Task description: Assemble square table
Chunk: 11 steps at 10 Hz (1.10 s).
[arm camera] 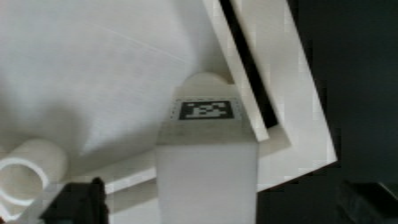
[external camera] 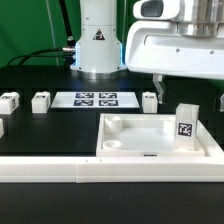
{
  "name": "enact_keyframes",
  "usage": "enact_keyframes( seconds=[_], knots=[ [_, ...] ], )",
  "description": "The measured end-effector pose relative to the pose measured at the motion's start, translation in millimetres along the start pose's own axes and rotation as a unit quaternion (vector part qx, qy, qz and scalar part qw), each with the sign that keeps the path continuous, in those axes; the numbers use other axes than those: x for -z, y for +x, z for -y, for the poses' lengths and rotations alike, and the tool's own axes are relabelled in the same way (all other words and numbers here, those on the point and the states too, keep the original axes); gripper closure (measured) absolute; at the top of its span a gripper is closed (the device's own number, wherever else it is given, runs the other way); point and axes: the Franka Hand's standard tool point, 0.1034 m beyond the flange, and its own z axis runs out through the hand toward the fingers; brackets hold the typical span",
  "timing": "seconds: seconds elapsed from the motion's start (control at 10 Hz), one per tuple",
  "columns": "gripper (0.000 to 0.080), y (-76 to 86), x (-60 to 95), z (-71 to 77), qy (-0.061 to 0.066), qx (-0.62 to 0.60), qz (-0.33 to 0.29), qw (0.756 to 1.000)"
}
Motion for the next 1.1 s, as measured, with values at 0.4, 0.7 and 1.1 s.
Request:
enact_keyframes(
  seconds=[0.4, 0.7, 1.1],
  knots=[
    [0.0151, -1.2, 13.7, -12.4, 0.006, 0.089, 0.025, 0.996],
    [0.0151, -2.0, 12.5, -12.2, 0.005, 0.092, 0.026, 0.995],
    [0.0151, -18.2, 16.0, -25.4, 0.02, 0.173, 0.024, 0.984]
  ],
)
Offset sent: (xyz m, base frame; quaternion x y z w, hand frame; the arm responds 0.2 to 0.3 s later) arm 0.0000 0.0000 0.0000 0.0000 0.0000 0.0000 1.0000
